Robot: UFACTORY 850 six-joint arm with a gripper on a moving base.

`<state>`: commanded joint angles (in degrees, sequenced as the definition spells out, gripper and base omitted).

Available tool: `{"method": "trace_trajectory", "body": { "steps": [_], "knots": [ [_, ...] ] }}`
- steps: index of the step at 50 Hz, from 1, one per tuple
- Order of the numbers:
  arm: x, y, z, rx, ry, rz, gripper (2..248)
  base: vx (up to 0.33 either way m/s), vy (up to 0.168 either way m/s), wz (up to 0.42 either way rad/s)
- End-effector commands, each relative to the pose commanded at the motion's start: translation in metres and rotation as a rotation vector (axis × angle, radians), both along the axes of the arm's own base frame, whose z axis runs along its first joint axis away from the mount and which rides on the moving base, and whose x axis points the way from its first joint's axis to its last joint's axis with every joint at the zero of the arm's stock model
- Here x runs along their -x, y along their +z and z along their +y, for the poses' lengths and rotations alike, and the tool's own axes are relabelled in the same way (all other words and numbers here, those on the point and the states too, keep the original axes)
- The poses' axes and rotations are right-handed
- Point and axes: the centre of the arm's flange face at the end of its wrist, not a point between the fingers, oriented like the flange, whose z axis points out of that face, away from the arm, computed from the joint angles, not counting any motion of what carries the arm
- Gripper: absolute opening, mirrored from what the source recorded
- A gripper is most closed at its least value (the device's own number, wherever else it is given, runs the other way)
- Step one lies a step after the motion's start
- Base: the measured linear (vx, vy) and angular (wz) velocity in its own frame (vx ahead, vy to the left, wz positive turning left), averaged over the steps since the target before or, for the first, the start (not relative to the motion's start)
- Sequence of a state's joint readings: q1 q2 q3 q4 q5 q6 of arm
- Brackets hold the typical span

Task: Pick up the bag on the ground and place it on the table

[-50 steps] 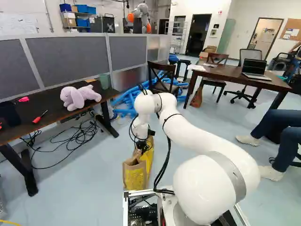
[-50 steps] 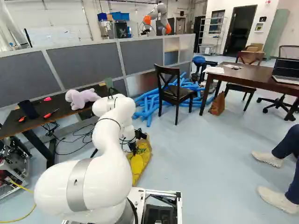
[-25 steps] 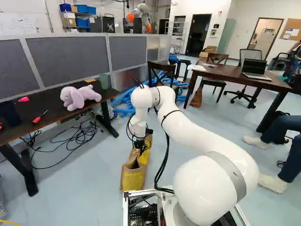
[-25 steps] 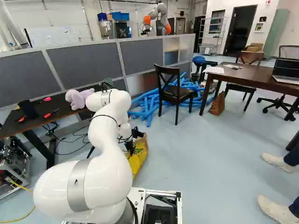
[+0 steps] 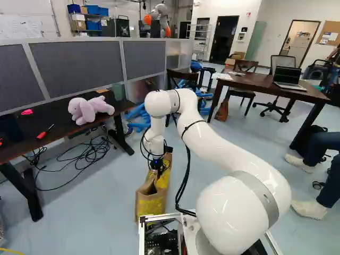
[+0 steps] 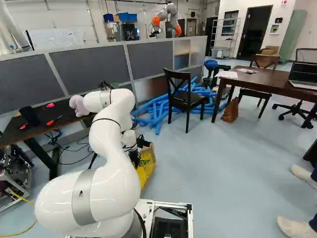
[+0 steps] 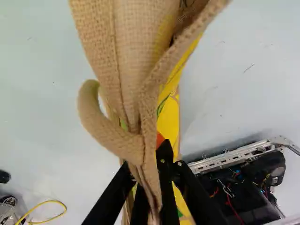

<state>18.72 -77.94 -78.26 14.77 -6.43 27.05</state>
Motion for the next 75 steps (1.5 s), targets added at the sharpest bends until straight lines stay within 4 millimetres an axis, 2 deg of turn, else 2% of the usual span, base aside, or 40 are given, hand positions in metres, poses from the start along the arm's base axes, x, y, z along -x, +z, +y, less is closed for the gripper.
{"method": "trace_trajectory", "body": {
  "steps": [18, 35, 43, 63, 75],
  "knots": [
    [0.03, 0.025, 0.001, 0.013, 0.004, 0.036, 22, 0.0, 0.0, 0.0],
    [0.057, 0.049, -0.011, 0.024, 0.043, 0.067, 22, 0.0, 0.0, 0.0],
    [0.065, 0.06, -0.025, 0.027, 0.032, 0.076, 22, 0.0, 0.0, 0.0],
    [0.067, 0.088, -0.068, 0.026, -0.071, -0.032, 22, 0.0, 0.0, 0.0],
    [0.081, 0.105, -0.088, 0.03, -0.109, -0.041, 22, 0.0, 0.0, 0.0]
  ]
}}
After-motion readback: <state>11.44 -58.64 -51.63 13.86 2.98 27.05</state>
